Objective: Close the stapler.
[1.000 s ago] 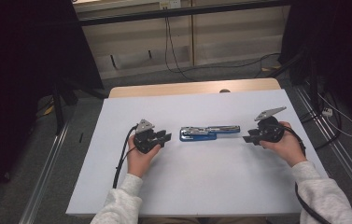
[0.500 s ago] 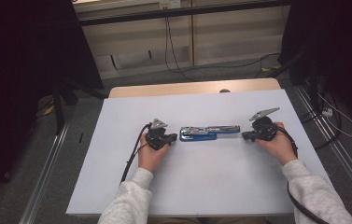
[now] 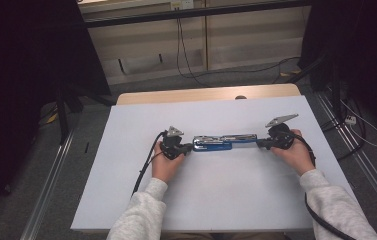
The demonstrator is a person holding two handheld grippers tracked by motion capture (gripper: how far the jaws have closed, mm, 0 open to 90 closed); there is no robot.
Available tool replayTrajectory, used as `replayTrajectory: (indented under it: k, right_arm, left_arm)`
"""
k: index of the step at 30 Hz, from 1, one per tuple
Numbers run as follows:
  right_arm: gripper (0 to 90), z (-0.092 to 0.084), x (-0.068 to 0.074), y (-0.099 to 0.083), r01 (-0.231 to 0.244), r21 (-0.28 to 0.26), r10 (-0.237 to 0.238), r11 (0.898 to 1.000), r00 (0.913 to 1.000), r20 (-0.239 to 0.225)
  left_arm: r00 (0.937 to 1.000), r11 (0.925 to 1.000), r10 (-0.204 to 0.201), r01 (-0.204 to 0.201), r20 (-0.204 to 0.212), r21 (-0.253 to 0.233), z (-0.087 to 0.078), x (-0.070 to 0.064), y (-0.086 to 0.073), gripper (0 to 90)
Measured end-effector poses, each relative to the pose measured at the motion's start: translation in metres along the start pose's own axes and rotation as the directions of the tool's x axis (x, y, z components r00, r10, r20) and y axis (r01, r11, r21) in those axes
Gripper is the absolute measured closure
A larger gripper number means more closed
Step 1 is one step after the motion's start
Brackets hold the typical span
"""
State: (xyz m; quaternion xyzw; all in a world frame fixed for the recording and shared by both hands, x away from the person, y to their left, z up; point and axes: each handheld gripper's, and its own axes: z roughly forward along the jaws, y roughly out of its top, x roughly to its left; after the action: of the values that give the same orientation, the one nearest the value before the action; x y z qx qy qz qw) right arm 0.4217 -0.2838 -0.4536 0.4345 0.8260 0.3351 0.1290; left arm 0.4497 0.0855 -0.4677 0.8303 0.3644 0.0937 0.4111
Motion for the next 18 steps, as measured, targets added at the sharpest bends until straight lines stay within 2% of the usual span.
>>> replayTrajectory:
  k: [3, 7, 8, 13, 15, 17, 18]
  right_arm:
    - [90.0, 0.000, 0.000, 0.000, -0.006, 0.001, 0.006, 1.000, 0.9999, -0.009]
    - [90.0, -0.002, 0.000, 0.002, -0.005, -0.043, 0.004, 0.999, 0.9999, -0.013]
    - [89.8, -0.004, 0.002, 0.004, -0.012, -0.066, 0.010, 0.998, 0.9996, -0.028]
    - [85.7, -0.009, 0.009, 0.009, 0.003, -0.114, -0.009, 0.993, 0.9988, -0.049]
    - [84.6, -0.010, 0.010, 0.009, 0.008, -0.115, -0.013, 0.993, 0.9987, -0.048]
    - [82.1, -0.009, 0.012, 0.010, 0.019, -0.112, -0.026, 0.993, 0.9981, -0.056]
    - [79.2, -0.009, 0.013, 0.010, 0.021, -0.111, -0.027, 0.994, 0.9982, -0.053]
  left_arm:
    - [1.0000, 1.0000, -0.003, 0.003, 0.007, -0.001, 0.000, 0.001, 0.000, 89.6]
    - [0.9999, 1.0000, -0.007, 0.007, 0.013, -0.002, 0.001, 0.001, 0.000, 89.6]
    - [1.0000, 1.0000, -0.003, 0.003, 0.005, -0.003, 0.000, 0.001, 0.000, 89.6]
    - [0.9999, 0.9999, 0.015, -0.015, -0.004, 0.000, 0.000, 0.000, 0.000, 89.5]
    - [0.9998, 0.9999, 0.016, -0.016, -0.010, -0.002, 0.000, -0.001, 0.000, 89.0]
    - [0.9999, 1.0000, 0.008, -0.008, -0.015, -0.005, -0.001, 0.000, 0.000, 85.9]
    - [0.9998, 0.9999, 0.000, 0.000, -0.021, -0.010, -0.001, 0.000, 0.000, 76.9]
